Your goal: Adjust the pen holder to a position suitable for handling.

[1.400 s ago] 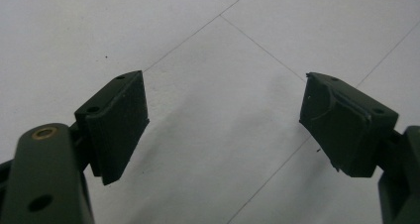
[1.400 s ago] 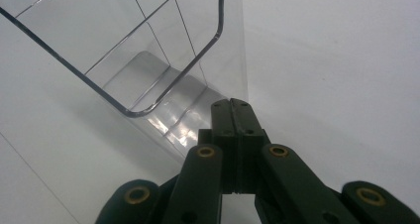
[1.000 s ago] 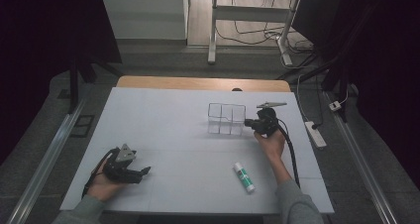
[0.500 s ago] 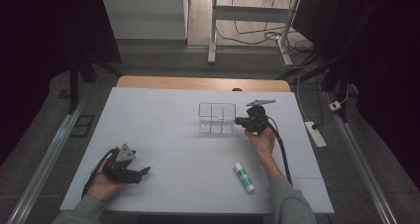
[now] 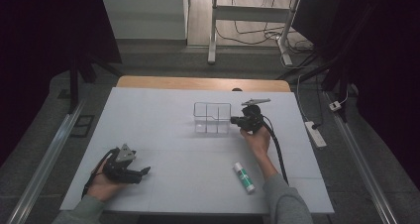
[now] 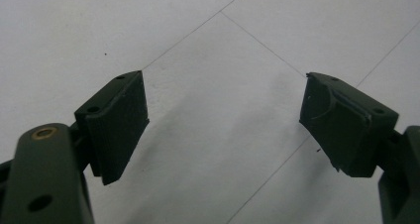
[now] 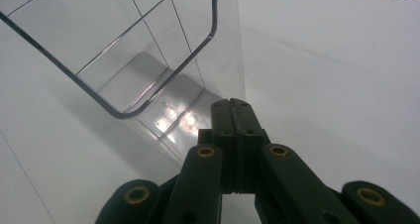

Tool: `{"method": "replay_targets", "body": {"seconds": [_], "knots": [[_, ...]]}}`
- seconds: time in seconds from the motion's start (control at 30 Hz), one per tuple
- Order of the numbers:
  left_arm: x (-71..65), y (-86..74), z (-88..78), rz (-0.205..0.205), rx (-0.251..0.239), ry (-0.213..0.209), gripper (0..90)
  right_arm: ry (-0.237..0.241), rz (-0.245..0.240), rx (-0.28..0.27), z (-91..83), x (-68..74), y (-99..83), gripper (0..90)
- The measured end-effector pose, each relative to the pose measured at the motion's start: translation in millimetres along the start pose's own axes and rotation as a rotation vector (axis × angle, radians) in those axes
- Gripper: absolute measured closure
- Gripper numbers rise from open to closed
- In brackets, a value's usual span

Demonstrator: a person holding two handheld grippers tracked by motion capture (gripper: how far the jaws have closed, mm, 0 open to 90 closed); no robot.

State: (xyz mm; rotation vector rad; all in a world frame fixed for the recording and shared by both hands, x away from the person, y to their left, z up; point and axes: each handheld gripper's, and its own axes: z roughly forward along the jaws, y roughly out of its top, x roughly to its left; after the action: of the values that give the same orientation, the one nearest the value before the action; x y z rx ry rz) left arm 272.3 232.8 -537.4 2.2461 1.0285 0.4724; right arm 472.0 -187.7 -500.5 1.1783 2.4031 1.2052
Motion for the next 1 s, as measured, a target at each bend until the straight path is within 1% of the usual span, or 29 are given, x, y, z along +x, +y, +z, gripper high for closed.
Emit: {"method": "replay_targets", "body": {"seconds": [0.23,0.3,0.37,0.43,0.5,0.63,0.7,0.8,0.93,1.0], "knots": [[0.2,-0.2,-0.1,0.0,0.0,0.0,18.6,0.005,-0.002,0.009,1.1,-0.9,-0.7,89.1],[0.3,-0.3,-0.1,0.001,0.001,0.0,18.6,0.0,-0.003,0.013,0.8,-0.6,-1.0,89.1],[0.6,-0.4,-0.4,0.0,0.001,0.001,18.6,-0.019,-0.013,0.015,-0.9,-0.5,-0.9,89.1],[0.8,-0.4,-0.7,-0.002,0.0,0.003,18.6,-0.021,-0.006,0.009,-4.1,-2.4,-1.1,89.1],[0.9,-0.5,-0.6,-0.003,0.001,0.004,18.6,-0.033,-0.003,0.006,-8.4,-4.2,-1.4,89.1],[1.0,-0.5,-0.8,-0.004,-0.002,0.003,18.6,-0.034,0.002,-0.011,-17.0,-6.4,-3.4,89.1],[1.0,-0.5,-0.9,-0.004,-0.002,0.004,18.6,-0.045,-0.006,-0.004,-21.3,-6.5,-4.9,89.1],[0.7,-0.4,-1.5,-0.003,-0.004,0.005,18.6,-0.045,-0.009,-0.002,-27.5,-6.0,-8.6,89.1],[0.8,-0.5,-1.9,0.001,-0.003,0.004,18.6,-0.042,-0.035,0.004,-36.0,-3.7,-15.0,89.1],[0.8,-0.5,-1.9,0.0,-0.004,0.003,18.6,-0.04,-0.038,0.005,-40.7,-2.6,-17.5,89.1]]}}
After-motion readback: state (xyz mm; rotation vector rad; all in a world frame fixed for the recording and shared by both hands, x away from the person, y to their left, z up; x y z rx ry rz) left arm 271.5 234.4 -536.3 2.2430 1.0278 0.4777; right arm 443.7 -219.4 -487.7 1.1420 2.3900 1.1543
